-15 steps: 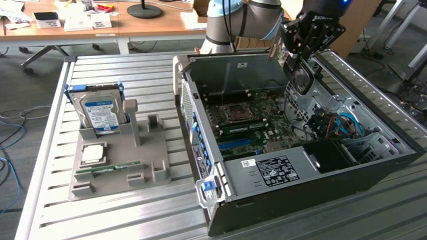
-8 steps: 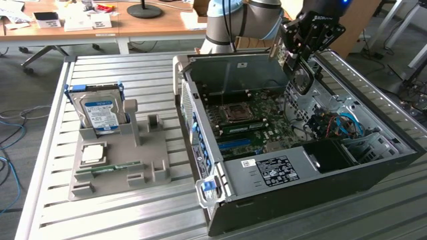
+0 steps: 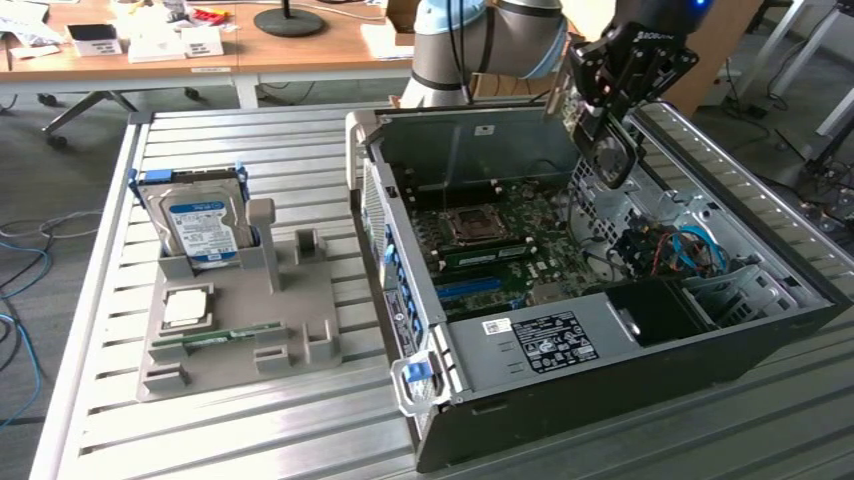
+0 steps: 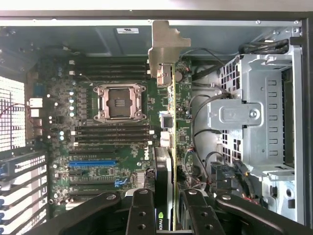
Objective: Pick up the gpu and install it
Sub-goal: 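Pick up the gpu and move the gpu toward the slot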
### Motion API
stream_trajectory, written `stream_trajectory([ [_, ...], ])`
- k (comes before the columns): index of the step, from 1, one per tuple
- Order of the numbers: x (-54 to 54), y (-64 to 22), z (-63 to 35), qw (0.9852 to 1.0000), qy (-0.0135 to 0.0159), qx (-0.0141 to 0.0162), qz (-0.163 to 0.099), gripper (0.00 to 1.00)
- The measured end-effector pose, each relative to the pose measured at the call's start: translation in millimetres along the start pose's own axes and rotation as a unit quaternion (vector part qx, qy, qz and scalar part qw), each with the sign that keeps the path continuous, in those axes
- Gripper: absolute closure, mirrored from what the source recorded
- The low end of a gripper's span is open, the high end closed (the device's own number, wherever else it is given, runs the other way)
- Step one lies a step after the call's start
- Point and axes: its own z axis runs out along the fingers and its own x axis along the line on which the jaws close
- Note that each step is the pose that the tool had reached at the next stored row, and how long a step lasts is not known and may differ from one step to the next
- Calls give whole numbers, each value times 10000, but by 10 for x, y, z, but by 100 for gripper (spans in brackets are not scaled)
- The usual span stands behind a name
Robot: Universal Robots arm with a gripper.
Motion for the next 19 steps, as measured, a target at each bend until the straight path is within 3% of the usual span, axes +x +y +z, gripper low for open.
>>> stream_trajectory([
  [10, -147, 8, 5, 10000, 0, 0, 0, 73],
  [19, -150, 8, 5, 10000, 0, 0, 0, 73],
])
